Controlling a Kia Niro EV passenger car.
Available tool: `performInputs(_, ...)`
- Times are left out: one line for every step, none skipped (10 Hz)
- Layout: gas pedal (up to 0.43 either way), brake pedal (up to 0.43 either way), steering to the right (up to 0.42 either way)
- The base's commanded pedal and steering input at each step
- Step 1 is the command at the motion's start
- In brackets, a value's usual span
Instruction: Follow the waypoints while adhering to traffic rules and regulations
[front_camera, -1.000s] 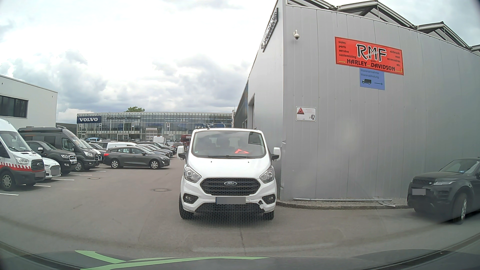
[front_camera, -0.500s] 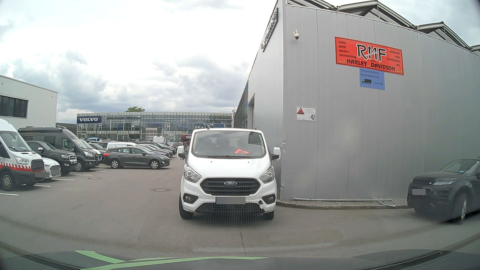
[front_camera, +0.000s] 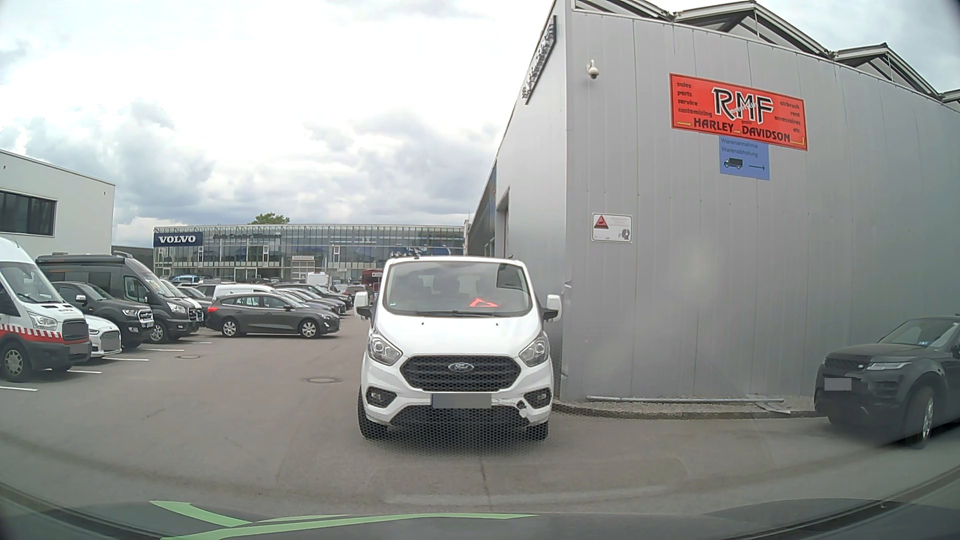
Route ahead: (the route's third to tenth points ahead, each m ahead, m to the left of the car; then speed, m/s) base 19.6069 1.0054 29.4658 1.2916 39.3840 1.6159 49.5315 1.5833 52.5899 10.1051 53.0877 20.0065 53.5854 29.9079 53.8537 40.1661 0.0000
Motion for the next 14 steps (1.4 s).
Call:
performInputs(0.000,0.445,0.006)
performInputs(0.000,0.445,0.006)
performInputs(0.000,0.451,0.006)
performInputs(0.000,0.445,0.006)
performInputs(0.000,0.445,0.006)
performInputs(0.000,0.445,0.006)
performInputs(0.000,0.445,0.006)
performInputs(0.000,0.445,0.006)
performInputs(0.000,0.451,0.006)
performInputs(0.000,0.445,0.006)
performInputs(0.000,0.451,0.006)
performInputs(0.000,0.445,0.006)
performInputs(0.000,0.445,0.005)
performInputs(0.000,0.445,0.005)
